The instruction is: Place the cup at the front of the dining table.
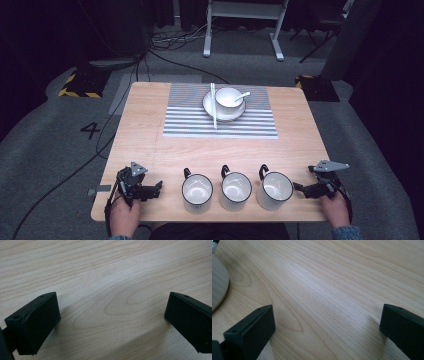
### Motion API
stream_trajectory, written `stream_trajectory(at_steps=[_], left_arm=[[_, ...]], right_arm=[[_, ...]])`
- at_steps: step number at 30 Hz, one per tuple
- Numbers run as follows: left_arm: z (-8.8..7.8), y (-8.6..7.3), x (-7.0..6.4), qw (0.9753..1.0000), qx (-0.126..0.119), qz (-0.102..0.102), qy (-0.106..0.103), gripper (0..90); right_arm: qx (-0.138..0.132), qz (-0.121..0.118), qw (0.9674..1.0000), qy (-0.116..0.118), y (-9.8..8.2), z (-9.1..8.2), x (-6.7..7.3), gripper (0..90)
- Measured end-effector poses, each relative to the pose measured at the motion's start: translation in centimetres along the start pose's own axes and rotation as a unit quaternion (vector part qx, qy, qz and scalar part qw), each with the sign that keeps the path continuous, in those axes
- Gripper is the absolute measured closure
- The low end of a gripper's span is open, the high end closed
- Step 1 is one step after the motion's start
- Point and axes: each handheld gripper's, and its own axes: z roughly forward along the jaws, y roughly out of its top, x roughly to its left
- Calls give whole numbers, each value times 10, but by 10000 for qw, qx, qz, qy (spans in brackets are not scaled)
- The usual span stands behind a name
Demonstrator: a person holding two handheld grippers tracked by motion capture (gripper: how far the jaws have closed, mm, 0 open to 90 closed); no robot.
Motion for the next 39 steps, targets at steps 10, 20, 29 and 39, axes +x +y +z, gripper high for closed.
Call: stream_trajectory(at_steps=[10, 20, 29, 39], left_arm=[[0, 1, 0, 10000, 21, 15, -13, 1], [0, 0, -1, 10000, -2, 19, -20, 1], [0, 0, 0, 10000, -10, 19, -24, 2], [-15, 2, 2, 9984, -563, -59, 13, 3]], right_arm=[[-6, -12, 10000, -4, 0, 0, 0, 2], [-18, 33, 10000, -19, 0, 0, 1, 2], [-21, 36, 10000, -27, 0, 0, 1, 2], [-18, 33, 10000, -17, 0, 0, 1, 2]])
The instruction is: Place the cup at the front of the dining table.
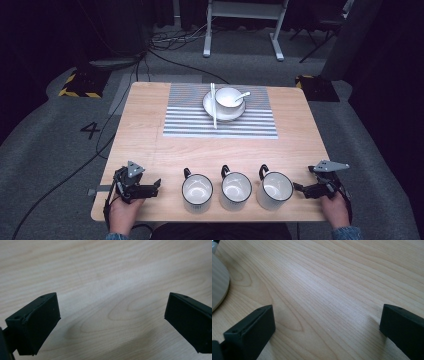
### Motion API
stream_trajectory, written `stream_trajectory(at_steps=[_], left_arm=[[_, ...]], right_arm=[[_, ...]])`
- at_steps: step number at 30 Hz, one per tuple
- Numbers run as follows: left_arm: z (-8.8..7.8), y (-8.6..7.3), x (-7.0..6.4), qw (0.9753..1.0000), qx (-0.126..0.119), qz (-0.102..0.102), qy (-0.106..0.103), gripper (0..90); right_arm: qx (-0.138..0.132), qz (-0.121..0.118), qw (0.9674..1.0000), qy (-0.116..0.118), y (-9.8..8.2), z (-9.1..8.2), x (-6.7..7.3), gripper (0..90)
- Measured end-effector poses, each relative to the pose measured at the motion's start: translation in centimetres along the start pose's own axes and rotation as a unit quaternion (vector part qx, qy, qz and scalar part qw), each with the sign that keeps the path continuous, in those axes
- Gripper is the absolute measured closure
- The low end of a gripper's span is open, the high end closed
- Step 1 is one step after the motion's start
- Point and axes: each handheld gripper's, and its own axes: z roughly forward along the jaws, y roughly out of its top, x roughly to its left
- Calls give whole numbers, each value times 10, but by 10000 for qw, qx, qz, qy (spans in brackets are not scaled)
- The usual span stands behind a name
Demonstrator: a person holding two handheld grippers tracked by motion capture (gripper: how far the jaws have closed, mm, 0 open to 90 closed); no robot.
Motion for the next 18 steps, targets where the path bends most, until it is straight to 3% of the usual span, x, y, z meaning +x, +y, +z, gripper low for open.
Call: stream_trajectory(at_steps=[3, 4, 5, 8, 14, 18], left_arm=[[-9, 3, -1, 9992, -373, -109, -32, 0], [-9, 3, -1, 9992, -373, -109, -32, 0], [-15, 5, -3, 9981, -591, -172, -85, 0], [-23, 7, -6, 9960, -855, -224, -158, 0], [-38, 13, -14, 9932, -1108, -236, -275, 0], [-45, 17, -18, 9930, -1113, -279, -272, 0]], right_arm=[[0, 2, 10000, 0, 0, 0, 0, 2], [0, 1, 10000, 0, 0, 0, 0, 2], [0, 0, 10000, -1, 0, 0, 0, 2], [0, 2, 10000, 2, 0, 0, 0, 2], [1, 1, 10000, -1, 0, 0, 0, 2], [3, -9, 10000, -2, 0, 0, 0, 2]])
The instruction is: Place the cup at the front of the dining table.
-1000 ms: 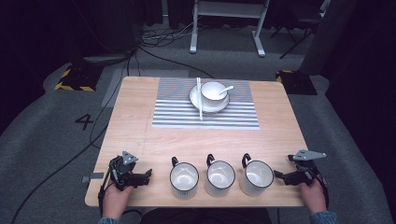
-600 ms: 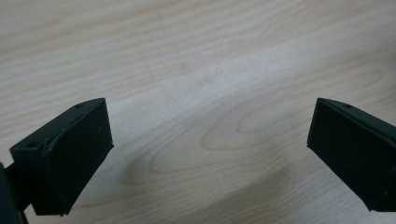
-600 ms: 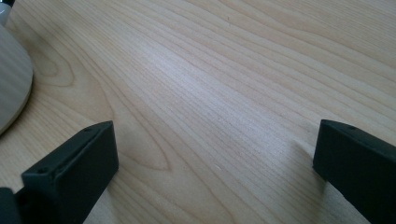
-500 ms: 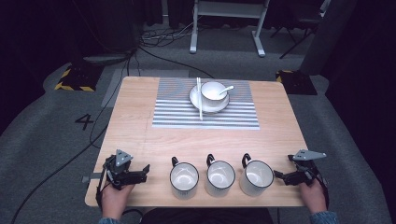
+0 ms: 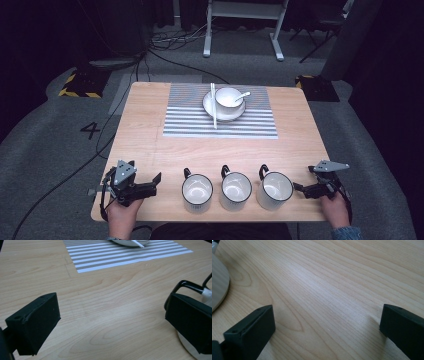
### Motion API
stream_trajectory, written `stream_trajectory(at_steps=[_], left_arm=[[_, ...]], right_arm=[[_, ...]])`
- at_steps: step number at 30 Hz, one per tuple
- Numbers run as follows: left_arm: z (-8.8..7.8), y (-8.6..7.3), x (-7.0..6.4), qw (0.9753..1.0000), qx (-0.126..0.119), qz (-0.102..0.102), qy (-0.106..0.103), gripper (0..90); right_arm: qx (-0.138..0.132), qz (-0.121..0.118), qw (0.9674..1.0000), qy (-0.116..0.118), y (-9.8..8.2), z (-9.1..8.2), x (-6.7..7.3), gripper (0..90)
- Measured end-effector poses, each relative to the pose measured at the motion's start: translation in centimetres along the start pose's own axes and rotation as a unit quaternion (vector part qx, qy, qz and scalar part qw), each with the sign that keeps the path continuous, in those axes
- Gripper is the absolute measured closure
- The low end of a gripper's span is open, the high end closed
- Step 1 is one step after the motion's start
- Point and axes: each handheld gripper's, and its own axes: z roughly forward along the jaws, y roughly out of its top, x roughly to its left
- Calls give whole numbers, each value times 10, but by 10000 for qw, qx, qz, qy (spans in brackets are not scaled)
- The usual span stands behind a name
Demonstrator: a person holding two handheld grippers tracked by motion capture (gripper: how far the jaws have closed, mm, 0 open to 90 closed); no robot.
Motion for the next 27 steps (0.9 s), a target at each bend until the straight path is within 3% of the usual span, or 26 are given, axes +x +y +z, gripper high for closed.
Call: stream_trajectory(at_steps=[6, 14, 18, 24, 26, 27], left_arm=[[-8, 16, -13, 9998, -110, 68, -123, 0], [-15, 24, -31, 9995, -166, 175, -193, 0], [-19, 27, -40, 9991, -205, 158, -330, 0], [-20, 26, -53, 9988, -137, 288, -378, 0], [-22, 24, -60, 9986, -144, 454, -231, 0], [-22, 24, -64, 9982, -110, 523, -288, 0]], right_arm=[[-7, 11, 10000, 0, 0, 0, 0, 2], [-4, 11, 10000, 3, 0, 0, 0, 2], [-5, 1, 10000, 0, 0, 0, 0, 2], [-10, 15, 10000, -8, 0, 0, 0, 2], [-2, -1, 10000, -4, 0, 0, 0, 2], [-6, 5, 10000, 1, 0, 0, 0, 2]])
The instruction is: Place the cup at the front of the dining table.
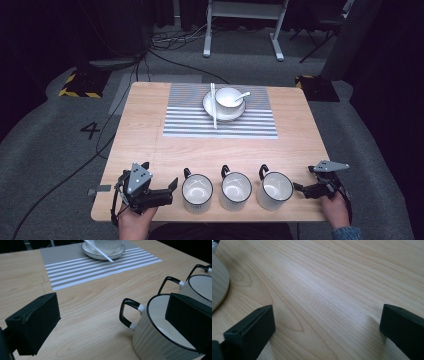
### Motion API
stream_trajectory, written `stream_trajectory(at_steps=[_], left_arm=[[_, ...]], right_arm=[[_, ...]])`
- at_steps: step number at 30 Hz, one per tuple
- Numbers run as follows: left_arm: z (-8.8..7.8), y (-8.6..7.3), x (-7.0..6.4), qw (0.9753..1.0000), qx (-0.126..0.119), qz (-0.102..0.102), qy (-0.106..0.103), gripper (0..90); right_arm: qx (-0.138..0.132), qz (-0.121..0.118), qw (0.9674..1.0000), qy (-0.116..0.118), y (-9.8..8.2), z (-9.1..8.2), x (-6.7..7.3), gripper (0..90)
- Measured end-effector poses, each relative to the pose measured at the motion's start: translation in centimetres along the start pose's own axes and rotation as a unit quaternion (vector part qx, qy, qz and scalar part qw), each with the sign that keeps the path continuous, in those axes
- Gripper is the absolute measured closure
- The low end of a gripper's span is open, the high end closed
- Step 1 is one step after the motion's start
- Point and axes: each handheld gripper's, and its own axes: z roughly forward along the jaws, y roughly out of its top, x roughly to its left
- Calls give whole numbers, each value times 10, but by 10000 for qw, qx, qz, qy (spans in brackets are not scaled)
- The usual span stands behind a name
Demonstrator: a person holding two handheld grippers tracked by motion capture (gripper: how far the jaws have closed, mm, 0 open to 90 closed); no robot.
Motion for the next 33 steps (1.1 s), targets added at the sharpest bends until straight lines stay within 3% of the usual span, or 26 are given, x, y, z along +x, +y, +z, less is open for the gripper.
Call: stream_trajectory(at_steps=[1, 2, 5, 19, 22, 26, 33], left_arm=[[0, 0, 0, 10000, 0, 0, 0, 0], [1, 0, -7, 9998, 33, 52, -173, 0], [2, 1, -15, 9993, -6, -10, -383, 0], [10, -13, -52, 9977, 82, 207, -644, 0], [12, -16, -57, 9964, 45, 164, -829, 0], [18, -24, -61, 9960, 177, 176, -861, 0], [29, -33, -63, 9969, 200, 84, -756, 0]], right_arm=[[0, 0, 10000, 0, 0, 0, 0, 2], [1, 0, 10000, 5, 0, 0, 0, 2], [1, 5, 10000, -8, 0, 0, 0, 2], [-3, -59, 10000, 8, 0, 0, -1, 2], [-3, -58, 10000, 8, 0, 0, -1, 2], [0, -65, 10000, 7, 0, 0, -1, 2], [1, -73, 10000, 11, 0, 0, -1, 2]])
